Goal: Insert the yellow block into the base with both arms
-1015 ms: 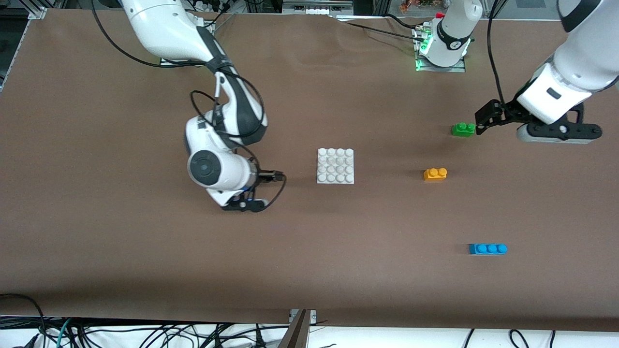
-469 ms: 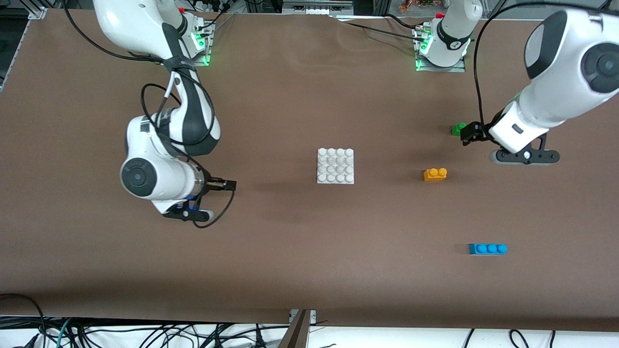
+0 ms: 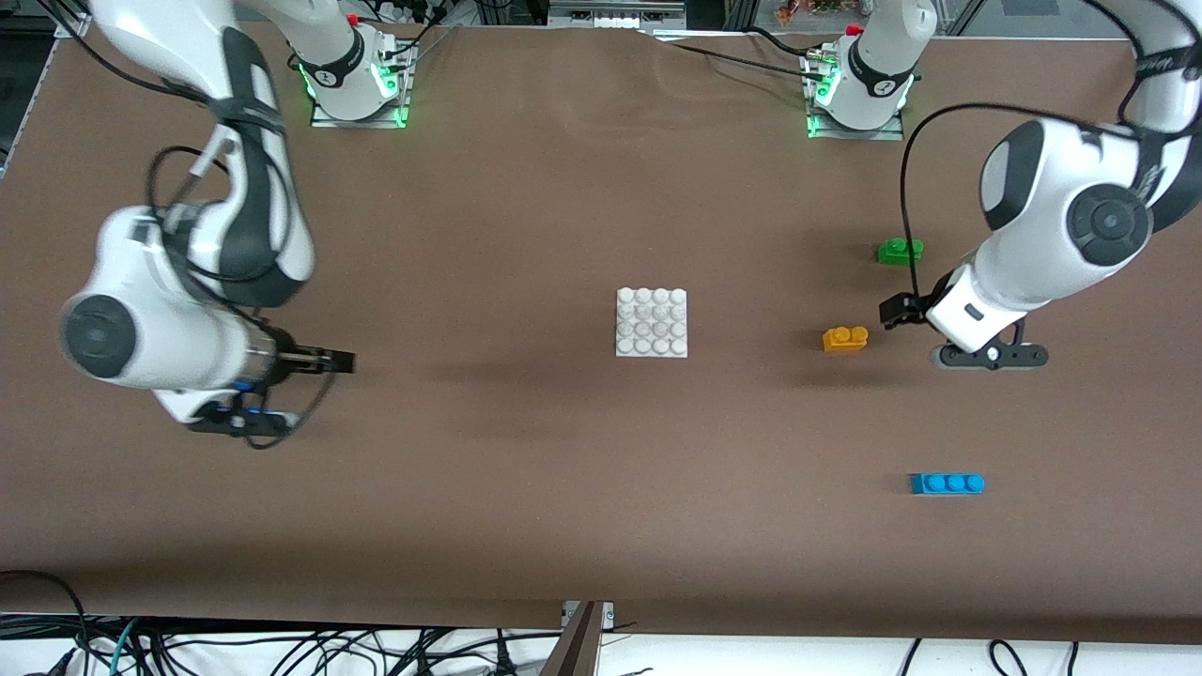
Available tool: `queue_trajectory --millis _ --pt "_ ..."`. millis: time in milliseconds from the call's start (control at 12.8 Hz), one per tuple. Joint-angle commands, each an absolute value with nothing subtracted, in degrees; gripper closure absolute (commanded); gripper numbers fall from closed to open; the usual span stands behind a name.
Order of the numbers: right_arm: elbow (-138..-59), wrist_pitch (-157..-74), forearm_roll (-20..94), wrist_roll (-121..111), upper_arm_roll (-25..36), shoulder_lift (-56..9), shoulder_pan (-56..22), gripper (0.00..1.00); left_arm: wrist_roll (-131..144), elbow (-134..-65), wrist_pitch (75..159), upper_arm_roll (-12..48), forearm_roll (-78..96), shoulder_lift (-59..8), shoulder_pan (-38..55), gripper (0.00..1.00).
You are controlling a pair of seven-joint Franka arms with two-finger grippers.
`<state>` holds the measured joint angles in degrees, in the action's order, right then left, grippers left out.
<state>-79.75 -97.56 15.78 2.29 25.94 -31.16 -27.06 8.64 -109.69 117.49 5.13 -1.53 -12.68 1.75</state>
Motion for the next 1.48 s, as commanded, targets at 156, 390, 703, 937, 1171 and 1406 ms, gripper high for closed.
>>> queue_trajectory --millis 156,390,703,937,1171,1406 --pt "-88.7 -97.5 5.0 -0.7 13.0 -16.7 -14.1 0.0 8.8 -117.1 129.5 5.2 -1.8 -15.2 1.8 0.0" --pt "-90.4 -96.6 0.7 -0.8 7.8 -9.9 -7.6 0.0 8.7 -123.8 139.6 5.3 -1.8 -17.5 1.9 0.0" --pt "-90.9 -92.2 -2.5 -0.1 4.0 -3.8 -3.7 0.0 8.9 -123.9 142.5 5.3 -1.7 -21.9 2.7 0.0" --pt "-91.1 -90.3 -2.9 -0.1 3.2 -0.5 -1.9 0.0 9.0 -124.1 143.5 5.4 -1.6 -22.4 2.8 0.0" --pt "-93.1 -90.2 -2.8 0.4 1.0 2.7 0.1 0.0 9.0 -124.0 143.7 5.4 -1.7 -22.9 3.1 0.0" --pt "-95.9 -91.5 -2.8 0.6 0.5 3.6 1.0 0.0 9.0 -124.0 144.7 5.4 -1.7 -23.6 3.7 0.0"
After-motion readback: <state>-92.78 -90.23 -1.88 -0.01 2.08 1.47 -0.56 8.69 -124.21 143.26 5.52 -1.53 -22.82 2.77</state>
